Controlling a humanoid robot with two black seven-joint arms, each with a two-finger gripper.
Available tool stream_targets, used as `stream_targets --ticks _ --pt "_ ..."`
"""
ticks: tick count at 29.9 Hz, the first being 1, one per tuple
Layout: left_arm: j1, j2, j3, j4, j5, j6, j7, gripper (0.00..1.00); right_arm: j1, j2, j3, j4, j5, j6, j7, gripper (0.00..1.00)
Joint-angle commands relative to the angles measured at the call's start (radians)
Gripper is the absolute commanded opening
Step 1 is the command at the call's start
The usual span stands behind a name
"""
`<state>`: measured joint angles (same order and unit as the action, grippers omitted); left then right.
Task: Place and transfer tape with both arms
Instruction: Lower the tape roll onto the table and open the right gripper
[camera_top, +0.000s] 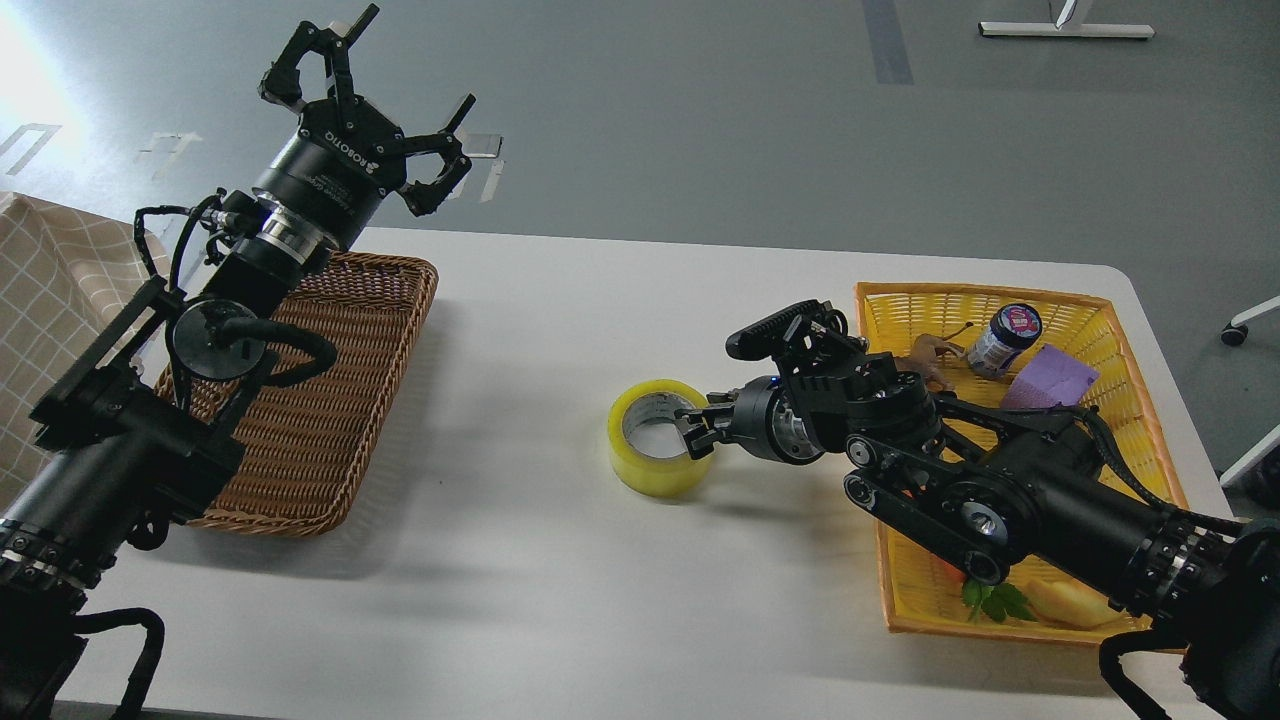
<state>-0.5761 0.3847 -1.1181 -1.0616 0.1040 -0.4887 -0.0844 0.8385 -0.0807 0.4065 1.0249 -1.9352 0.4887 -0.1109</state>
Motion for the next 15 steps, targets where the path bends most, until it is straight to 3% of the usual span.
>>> stream_targets --ticks 1,4,6,7,9,15 --pt "-0.001 0.000 0.000 0.000 -0.001 0.000 0.000 0.98 0.004 -0.002 0.002 0.009 0.004 0.000 0.000 0.52" --pt "0.001 0.000 0.000 0.000 -0.001 0.000 0.000 0.98 0.013 -0.005 0.005 0.018 0.009 0.000 0.000 0.60" --pt "0.001 0.000 0.001 0.000 -0.001 0.000 0.000 0.98 0.013 -0.011 0.009 0.034 0.009 0.000 0.000 0.71" --pt "0.001 -0.001 0.001 0.000 -0.001 0.000 0.000 0.98 0.013 -0.024 0.015 0.049 0.010 0.000 0.000 0.84" --pt "0.002 -0.001 0.001 0.000 -0.001 0.000 0.000 0.98 0.013 -0.045 0.020 0.075 0.012 0.000 0.000 0.92" --pt "0.002 -0.006 0.003 0.000 -0.001 0.000 0.000 0.98 0.004 -0.163 0.069 0.220 0.016 0.000 -0.001 0.98"
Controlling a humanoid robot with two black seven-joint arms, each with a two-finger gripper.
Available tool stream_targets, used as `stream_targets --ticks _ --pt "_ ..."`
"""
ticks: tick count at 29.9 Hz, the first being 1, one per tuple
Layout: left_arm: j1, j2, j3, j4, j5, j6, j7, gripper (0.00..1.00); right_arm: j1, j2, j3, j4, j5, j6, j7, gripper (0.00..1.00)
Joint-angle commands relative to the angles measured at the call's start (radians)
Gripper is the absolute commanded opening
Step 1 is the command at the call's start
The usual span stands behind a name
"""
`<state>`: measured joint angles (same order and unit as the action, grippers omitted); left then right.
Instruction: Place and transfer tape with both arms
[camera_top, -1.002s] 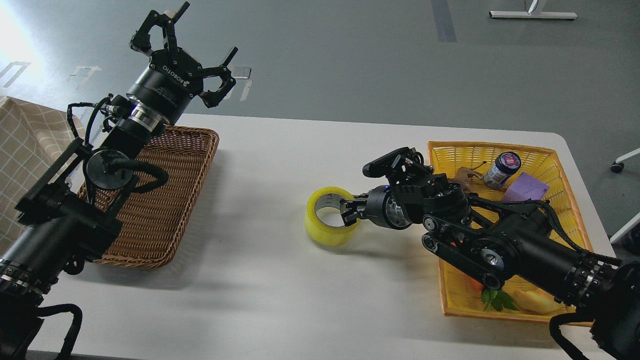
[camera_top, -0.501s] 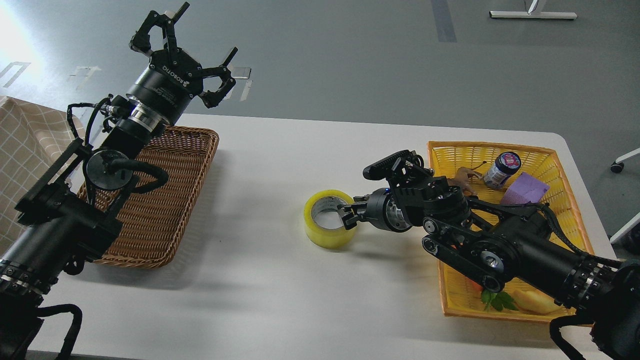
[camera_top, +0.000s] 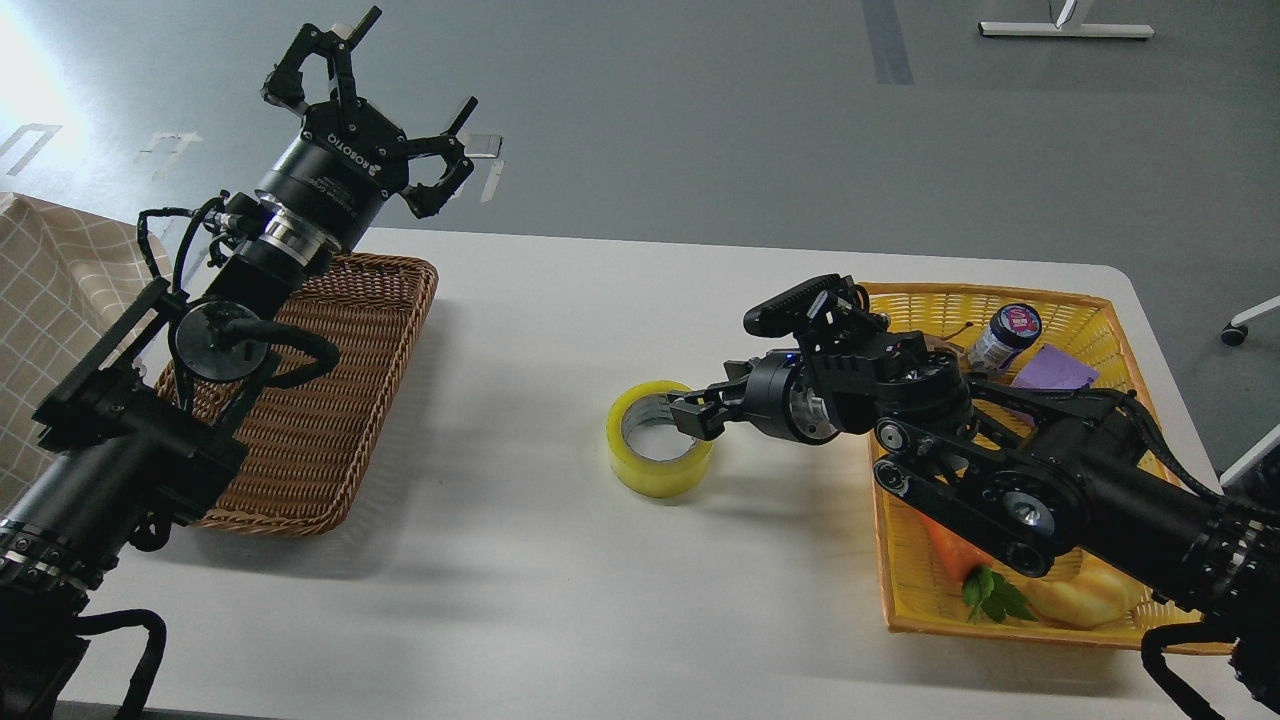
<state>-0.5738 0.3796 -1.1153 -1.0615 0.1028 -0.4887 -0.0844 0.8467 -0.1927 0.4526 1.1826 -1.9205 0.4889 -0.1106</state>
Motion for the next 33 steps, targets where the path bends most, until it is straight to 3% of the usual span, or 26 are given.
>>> stream_targets --ticks 1,13,18,28,33 --pt "0.000 -0.001 0.000 0.002 -0.002 0.000 0.000 0.98 -0.008 -0.092 0.044 0.106 0.003 0.000 -0.001 0.99" --pt "0.002 -0.001 0.005 0.003 0.005 0.000 0.000 0.98 -0.135 -0.338 0.313 0.408 0.008 0.000 0.002 0.99" --pt "0.015 -0.002 0.002 0.005 -0.006 0.000 0.000 0.98 -0.273 -0.312 0.578 0.436 0.127 0.000 0.000 0.99" --pt "0.035 0.001 0.005 0.011 0.005 0.000 0.002 0.98 -0.340 -0.289 0.833 0.413 0.582 0.000 0.002 0.99" --pt "0.034 0.010 0.000 0.009 0.005 0.000 0.002 0.98 -0.362 -0.131 1.005 0.307 0.883 0.000 0.000 0.99"
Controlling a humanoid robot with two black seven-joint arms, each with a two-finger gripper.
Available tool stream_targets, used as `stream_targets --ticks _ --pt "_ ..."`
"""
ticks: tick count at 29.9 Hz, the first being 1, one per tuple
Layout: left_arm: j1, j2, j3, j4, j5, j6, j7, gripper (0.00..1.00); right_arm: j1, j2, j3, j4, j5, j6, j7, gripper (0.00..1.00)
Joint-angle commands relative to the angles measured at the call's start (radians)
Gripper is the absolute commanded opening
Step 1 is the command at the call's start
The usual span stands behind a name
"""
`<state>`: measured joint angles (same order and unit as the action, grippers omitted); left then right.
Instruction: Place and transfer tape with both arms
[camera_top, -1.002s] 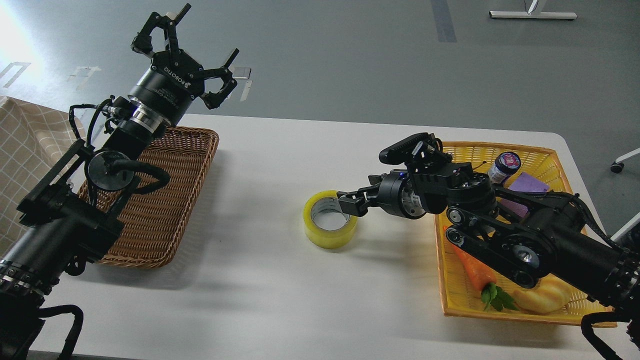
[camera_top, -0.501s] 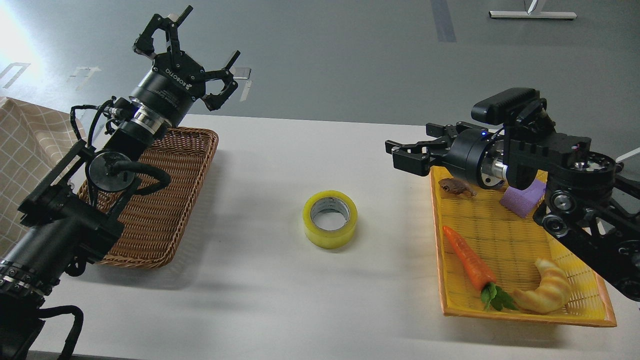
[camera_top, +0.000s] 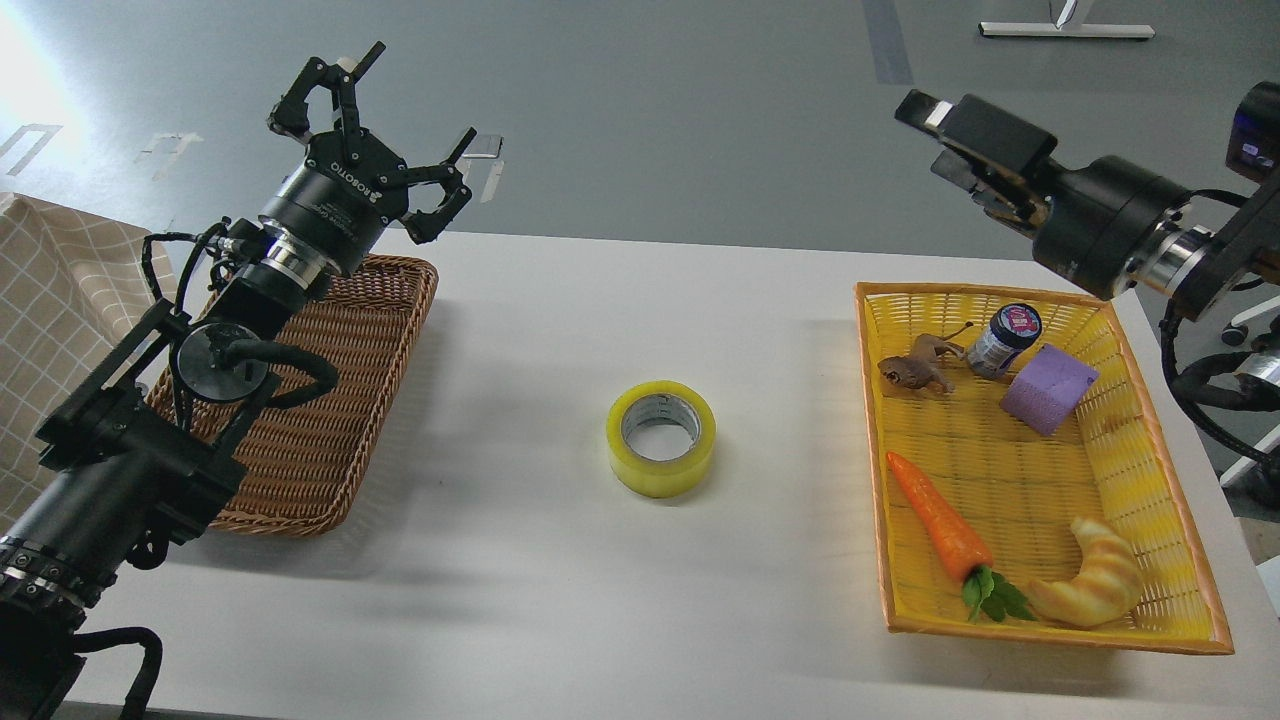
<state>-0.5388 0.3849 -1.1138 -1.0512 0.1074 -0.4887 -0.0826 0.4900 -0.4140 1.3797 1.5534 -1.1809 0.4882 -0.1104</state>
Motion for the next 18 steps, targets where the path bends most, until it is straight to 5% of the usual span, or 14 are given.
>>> stream_targets --ticks 1,10,18 --pt "-0.001 0.005 -0.001 -0.001 0.000 0.000 0.000 0.98 -0.004 0.113 0.088 -0.084 0.168 0.000 0.000 1.00" --pt "-0.004 0.025 -0.003 -0.001 0.000 0.000 0.003 0.98 0.008 0.256 0.193 -0.171 0.400 0.000 -0.008 1.00" --pt "-0.012 0.026 -0.003 0.000 -0.002 0.000 0.001 0.98 0.067 0.265 0.245 -0.275 0.653 0.000 0.009 1.00"
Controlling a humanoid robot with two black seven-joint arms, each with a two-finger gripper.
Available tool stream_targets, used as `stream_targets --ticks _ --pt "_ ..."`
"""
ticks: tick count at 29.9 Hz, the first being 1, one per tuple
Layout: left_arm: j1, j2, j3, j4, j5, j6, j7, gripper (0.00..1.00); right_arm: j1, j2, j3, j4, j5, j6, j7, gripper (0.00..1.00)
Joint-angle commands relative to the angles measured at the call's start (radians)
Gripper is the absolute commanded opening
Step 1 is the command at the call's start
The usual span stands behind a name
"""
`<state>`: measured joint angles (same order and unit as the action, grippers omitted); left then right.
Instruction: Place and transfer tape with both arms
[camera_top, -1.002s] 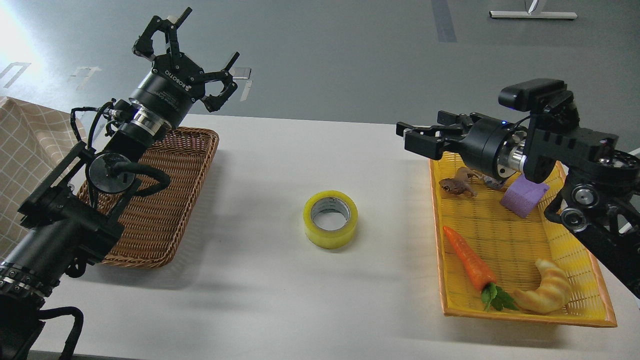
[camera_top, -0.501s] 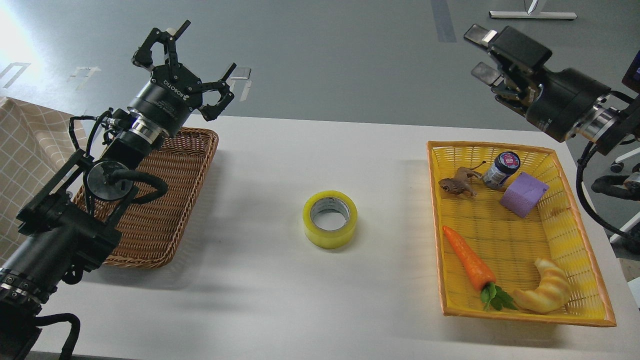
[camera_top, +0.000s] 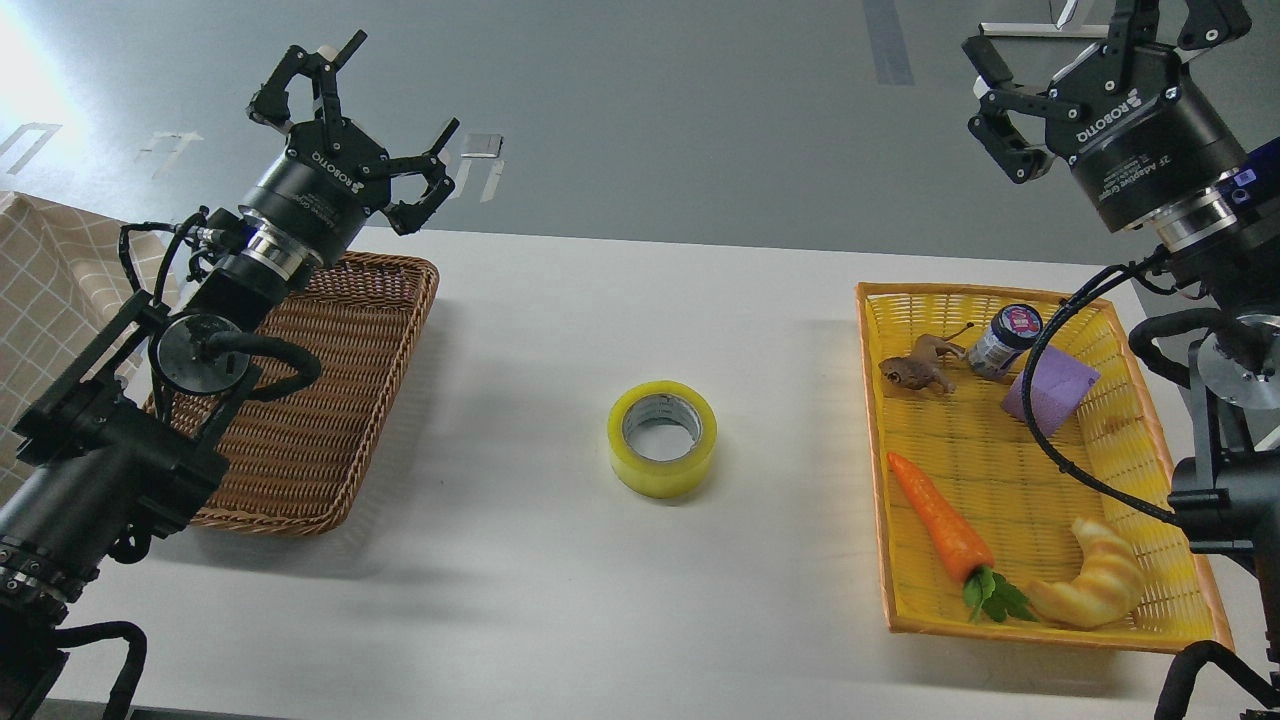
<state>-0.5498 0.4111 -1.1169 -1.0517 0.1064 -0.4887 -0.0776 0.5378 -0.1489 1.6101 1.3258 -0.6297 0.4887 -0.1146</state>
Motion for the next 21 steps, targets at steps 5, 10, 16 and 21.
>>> stream_targets --ticks 5,10,16,21 --pt "-0.001 -0.014 -0.023 0.004 -0.014 0.000 -0.005 0.98 0.008 0.020 0.014 -0.083 0.320 0.000 0.007 1.00" --pt "-0.001 -0.012 -0.032 0.006 -0.008 0.000 -0.002 0.98 -0.028 0.095 0.013 -0.085 0.352 0.000 -0.004 1.00" --pt "0.008 -0.003 -0.031 0.006 -0.002 0.000 0.001 0.98 -0.051 0.098 0.005 -0.086 0.352 0.000 -0.042 1.00" --pt "0.008 0.002 -0.034 0.006 -0.008 0.000 -0.005 0.98 -0.081 0.084 -0.009 -0.079 0.347 0.000 -0.051 1.00"
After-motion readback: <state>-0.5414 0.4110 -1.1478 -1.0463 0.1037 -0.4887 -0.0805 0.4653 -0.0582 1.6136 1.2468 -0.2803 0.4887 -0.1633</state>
